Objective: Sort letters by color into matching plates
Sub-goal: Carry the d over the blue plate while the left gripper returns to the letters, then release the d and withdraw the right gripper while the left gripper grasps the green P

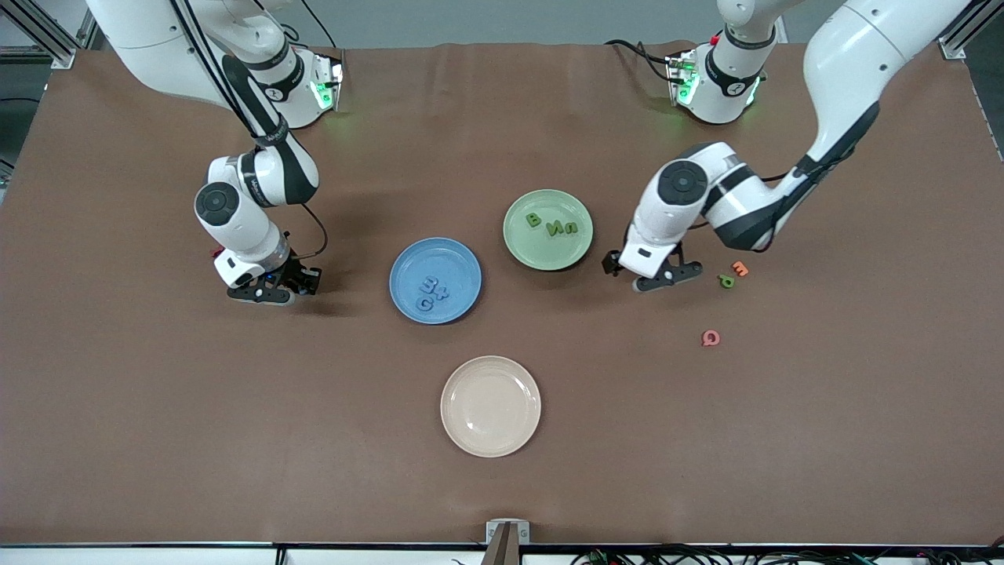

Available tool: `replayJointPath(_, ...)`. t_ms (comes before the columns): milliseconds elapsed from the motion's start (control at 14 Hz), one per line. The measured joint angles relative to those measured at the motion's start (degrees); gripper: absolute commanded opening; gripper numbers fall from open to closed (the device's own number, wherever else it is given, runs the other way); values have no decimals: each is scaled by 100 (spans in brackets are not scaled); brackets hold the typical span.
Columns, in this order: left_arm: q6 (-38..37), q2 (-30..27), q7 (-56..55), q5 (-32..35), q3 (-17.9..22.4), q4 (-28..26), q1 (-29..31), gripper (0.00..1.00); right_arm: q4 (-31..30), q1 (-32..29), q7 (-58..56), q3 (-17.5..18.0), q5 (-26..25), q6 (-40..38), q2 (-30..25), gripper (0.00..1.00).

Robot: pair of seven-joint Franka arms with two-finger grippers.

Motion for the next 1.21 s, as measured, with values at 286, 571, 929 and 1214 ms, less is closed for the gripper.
replayJointPath(286, -13, -89, 1846, 45, -114, -290, 812, 99, 3, 4, 49, 0, 1, 0, 1, 4)
replayJointPath(571, 14, -146, 2878, 480, -352, -593, 1633, 99, 199, 331, 648, 22, 0, -305, 3, 4)
replayJointPath(929, 500, -143, 4194, 917, -355, -918, 2381, 99, 965, 1164, 2370, 180, 2, -1123, -2, 4)
replayJointPath(1214, 606, -24, 4884, 1398, -349, -987, 2764, 99, 1689, 1862, 3833, 280, 2, -1744, -3, 45)
